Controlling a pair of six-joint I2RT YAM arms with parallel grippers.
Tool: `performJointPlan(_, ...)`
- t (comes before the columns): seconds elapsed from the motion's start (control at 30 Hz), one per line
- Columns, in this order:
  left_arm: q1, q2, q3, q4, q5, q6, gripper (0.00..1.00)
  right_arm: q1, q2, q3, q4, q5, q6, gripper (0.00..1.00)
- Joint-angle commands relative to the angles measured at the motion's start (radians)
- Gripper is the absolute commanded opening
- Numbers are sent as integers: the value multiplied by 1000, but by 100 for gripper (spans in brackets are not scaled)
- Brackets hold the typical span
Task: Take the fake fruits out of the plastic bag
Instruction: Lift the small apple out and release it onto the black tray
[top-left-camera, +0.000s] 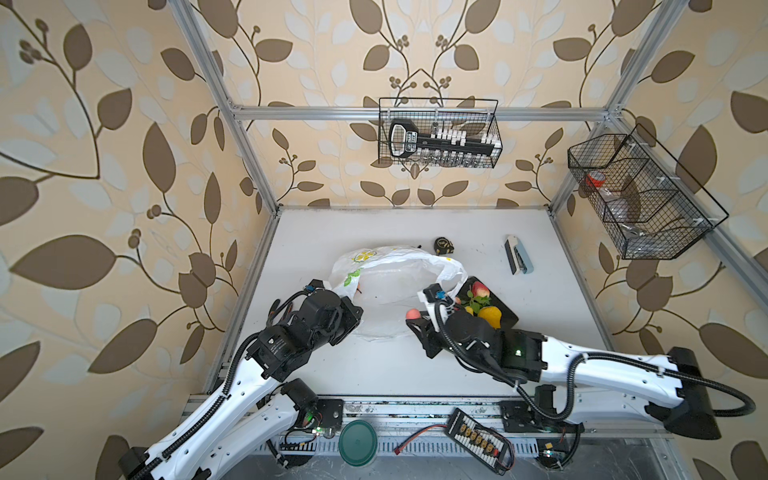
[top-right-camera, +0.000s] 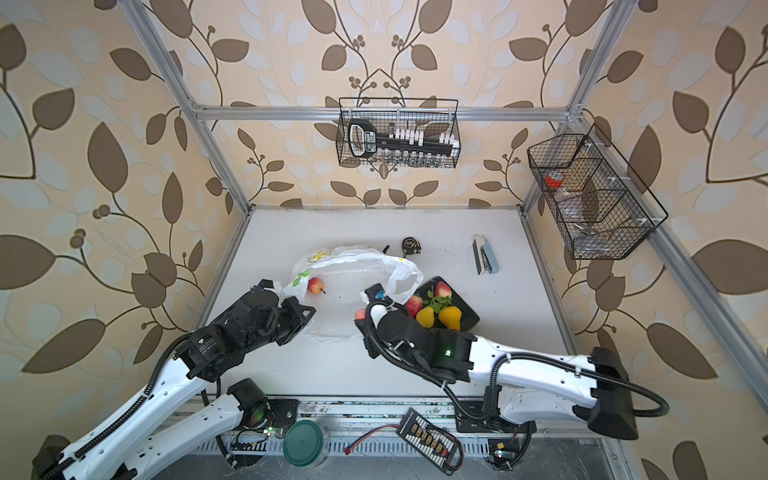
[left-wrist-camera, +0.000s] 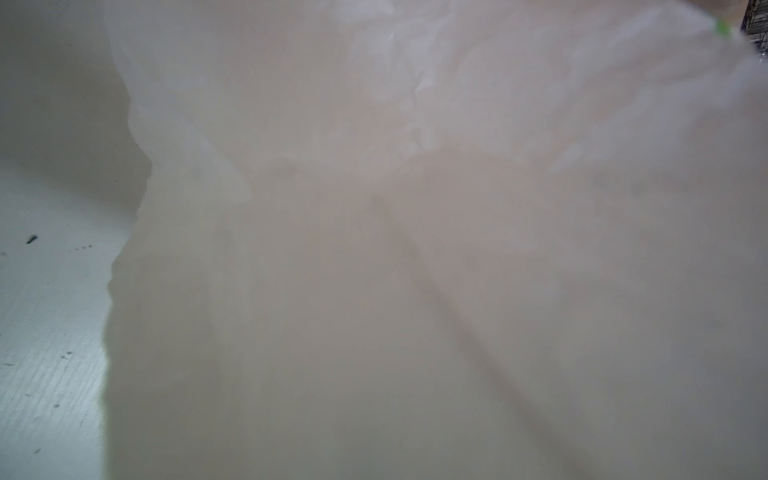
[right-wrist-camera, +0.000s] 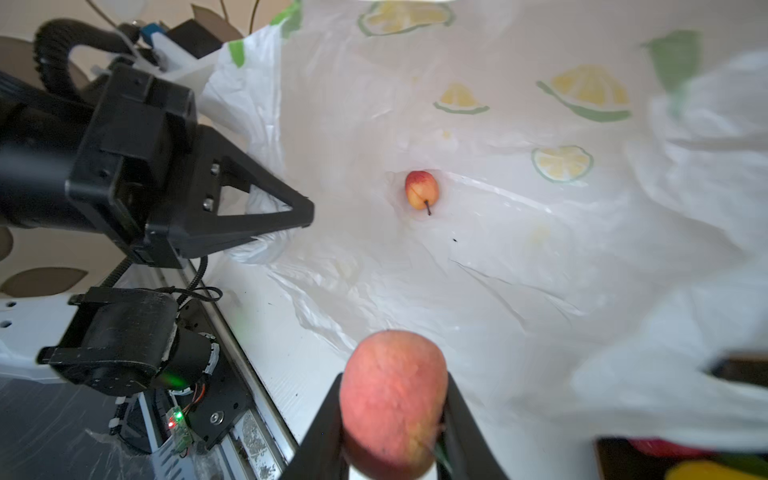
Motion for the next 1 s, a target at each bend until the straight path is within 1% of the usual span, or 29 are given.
performJointPlan(0.0,8,-18,-23,34,-34,-27,0,-4,-95,-75,-274,122,163,29)
performJointPlan(0.07,8,-16,-28,37,-34,-26,0,-30,-147,-112,-366,135,271,30)
performJointPlan(0.17,7,-10,-27,37,-29,-24,0,-135,-184,-156,-469,92,433,29)
performJointPlan(0.23,8,-9,-25,34,-26,-24,0,-200,-197,-181,-496,66,489,29)
performJointPlan(0.27,8,-9,-27,31,-27,-24,0,-216,-200,-192,-494,62,500,29)
performJointPlan(0.37,7,-18,-29,28,-28,-27,0,-289,-192,-213,-459,41,489,29)
performJointPlan(0.5,7,-17,-25,25,-27,-23,0,-426,-150,-247,-364,-38,433,30)
performJointPlan(0.63,8,-13,-12,14,-25,-16,0,-510,-111,-279,-261,-85,404,30)
performJointPlan(0.67,7,-14,-10,11,-27,-15,0,-528,-98,-283,-244,-103,372,31)
performJointPlan(0.8,8,-23,-7,5,-28,-13,0,-580,-51,-300,-183,-156,347,32)
performJointPlan(0.83,8,-25,-6,3,-28,-13,0,-587,-47,-302,-175,-165,343,33)
performJointPlan(0.9,8,-27,-3,-2,-29,-13,0,-593,-48,-304,-175,-174,341,39)
performJointPlan(0.97,9,-29,-1,-4,-30,-12,0,-594,-64,-305,-189,-174,341,50)
